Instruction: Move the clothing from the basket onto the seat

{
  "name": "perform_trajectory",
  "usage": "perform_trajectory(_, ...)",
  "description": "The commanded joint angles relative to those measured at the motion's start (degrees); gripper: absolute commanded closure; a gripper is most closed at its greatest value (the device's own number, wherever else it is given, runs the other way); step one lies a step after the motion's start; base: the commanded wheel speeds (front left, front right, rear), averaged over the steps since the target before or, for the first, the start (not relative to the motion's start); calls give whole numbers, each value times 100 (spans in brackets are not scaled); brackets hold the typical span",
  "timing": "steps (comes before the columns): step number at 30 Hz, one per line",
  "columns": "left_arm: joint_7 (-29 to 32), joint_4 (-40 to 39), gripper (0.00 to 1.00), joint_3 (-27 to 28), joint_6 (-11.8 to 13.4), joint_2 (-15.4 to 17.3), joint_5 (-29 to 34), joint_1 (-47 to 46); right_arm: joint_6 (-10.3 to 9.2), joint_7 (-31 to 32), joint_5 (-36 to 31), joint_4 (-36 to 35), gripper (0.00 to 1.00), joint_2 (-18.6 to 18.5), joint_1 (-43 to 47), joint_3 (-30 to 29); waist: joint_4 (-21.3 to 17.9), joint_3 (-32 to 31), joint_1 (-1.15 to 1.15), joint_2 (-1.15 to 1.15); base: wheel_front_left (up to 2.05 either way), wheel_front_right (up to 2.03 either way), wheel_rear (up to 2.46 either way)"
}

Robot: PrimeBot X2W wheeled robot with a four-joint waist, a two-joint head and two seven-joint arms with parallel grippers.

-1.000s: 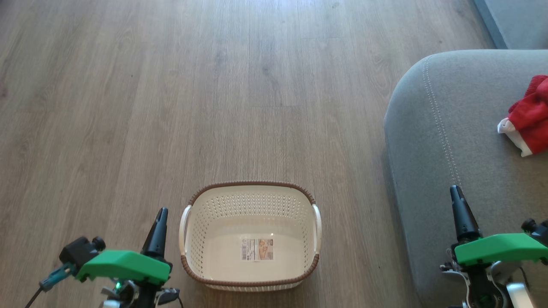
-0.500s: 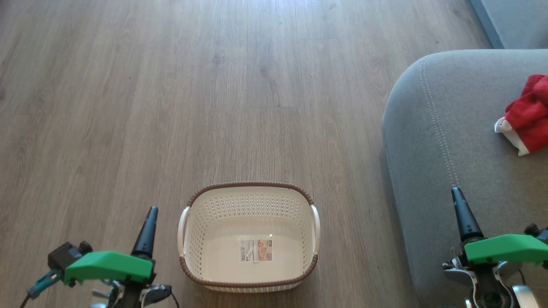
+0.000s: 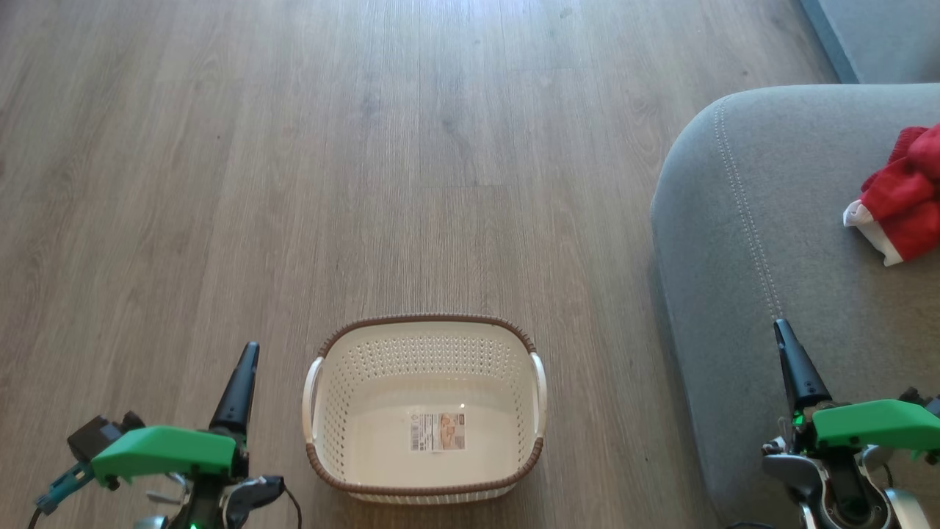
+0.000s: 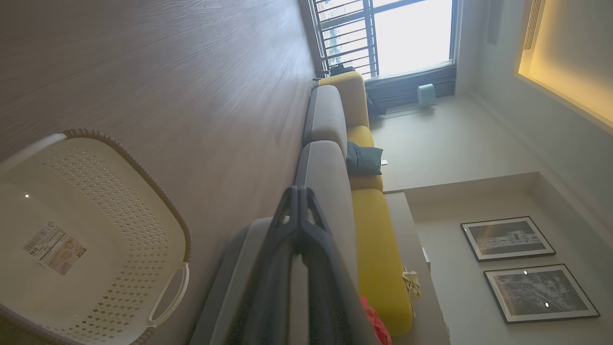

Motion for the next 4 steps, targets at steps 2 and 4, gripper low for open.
perform_trajectory(2, 69, -167, 100, 269, -85, 71, -246, -304, 0, 69, 275, -155, 100, 5, -331, 53, -8, -4, 0, 0, 0, 0, 0)
perform_trajectory(4, 103, -162, 100, 307, -111, 70, -370, -312, 0, 104, 412, -143, 100, 10, -341, 44, -13, -6, 0, 0, 0, 0, 0)
